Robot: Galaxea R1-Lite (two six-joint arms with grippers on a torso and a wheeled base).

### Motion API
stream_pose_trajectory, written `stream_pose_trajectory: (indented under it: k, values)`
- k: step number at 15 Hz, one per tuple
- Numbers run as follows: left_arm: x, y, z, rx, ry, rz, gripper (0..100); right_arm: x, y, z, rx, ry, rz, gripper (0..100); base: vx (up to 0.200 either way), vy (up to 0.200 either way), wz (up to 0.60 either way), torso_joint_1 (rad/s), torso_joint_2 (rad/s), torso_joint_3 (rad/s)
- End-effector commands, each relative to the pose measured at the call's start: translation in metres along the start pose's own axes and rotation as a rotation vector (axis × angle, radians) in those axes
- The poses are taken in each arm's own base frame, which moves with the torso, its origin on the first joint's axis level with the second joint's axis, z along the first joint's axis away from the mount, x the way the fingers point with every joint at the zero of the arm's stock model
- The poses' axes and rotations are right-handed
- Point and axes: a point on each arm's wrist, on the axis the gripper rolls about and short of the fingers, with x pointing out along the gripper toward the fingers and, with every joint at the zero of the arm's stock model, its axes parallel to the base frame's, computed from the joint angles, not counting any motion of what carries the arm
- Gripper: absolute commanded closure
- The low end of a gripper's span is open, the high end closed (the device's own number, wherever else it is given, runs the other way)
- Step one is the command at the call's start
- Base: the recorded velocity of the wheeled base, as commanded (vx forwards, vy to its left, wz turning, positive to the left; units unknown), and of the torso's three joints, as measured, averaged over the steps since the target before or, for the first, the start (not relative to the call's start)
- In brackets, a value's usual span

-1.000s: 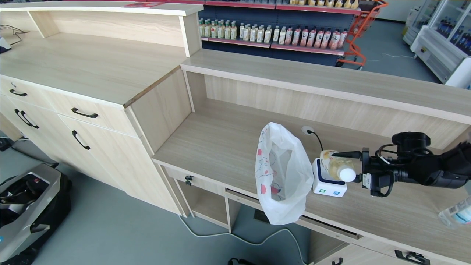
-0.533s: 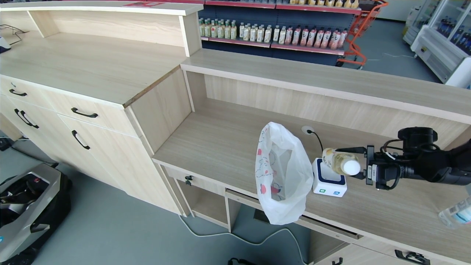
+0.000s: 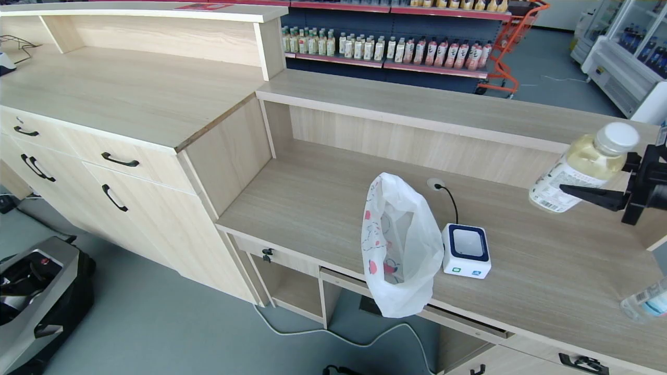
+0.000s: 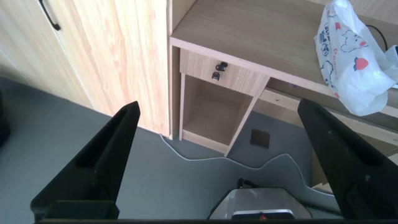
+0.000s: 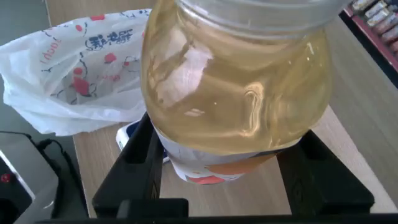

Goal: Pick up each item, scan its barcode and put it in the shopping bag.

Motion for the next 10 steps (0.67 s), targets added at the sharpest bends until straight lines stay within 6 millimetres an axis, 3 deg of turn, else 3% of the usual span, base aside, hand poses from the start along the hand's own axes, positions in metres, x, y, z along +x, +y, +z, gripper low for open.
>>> stream_pose_trajectory:
  k: [1, 5, 7, 8, 10]
  values:
    - [0.0, 0.0, 0.0, 0.0, -0.001, 0.001, 0, -0.037, 0.008, 0.029, 0.101, 0.092, -0.182, 100, 0.0, 0.0, 0.0, 0.0, 0.0, 0.0]
    - [0.0, 0.0, 0.0, 0.0, -0.001, 0.001, 0, -0.025, 0.022, 0.042, 0.442, 0.183, -0.391, 100, 0.0, 0.0, 0.0, 0.0, 0.0, 0.0]
    - [0.0, 0.0, 0.0, 0.0, 0.0, -0.001, 0, -0.023, 0.032, 0.038, 0.437, 0.28, -0.517, 100, 0.0, 0.0, 0.0, 0.0, 0.0, 0.0]
    - [0.0, 0.0, 0.0, 0.0, 0.0, -0.001, 0, -0.014, 0.04, 0.038, 0.392, 0.364, -0.68, 100, 0.0, 0.0, 0.0, 0.0, 0.0, 0.0]
    - [0.0, 0.0, 0.0, 0.0, 0.0, -0.001, 0, -0.007, 0.047, 0.036, 0.391, 0.429, -0.751, 100, 0.0, 0.0, 0.0, 0.0, 0.0, 0.0]
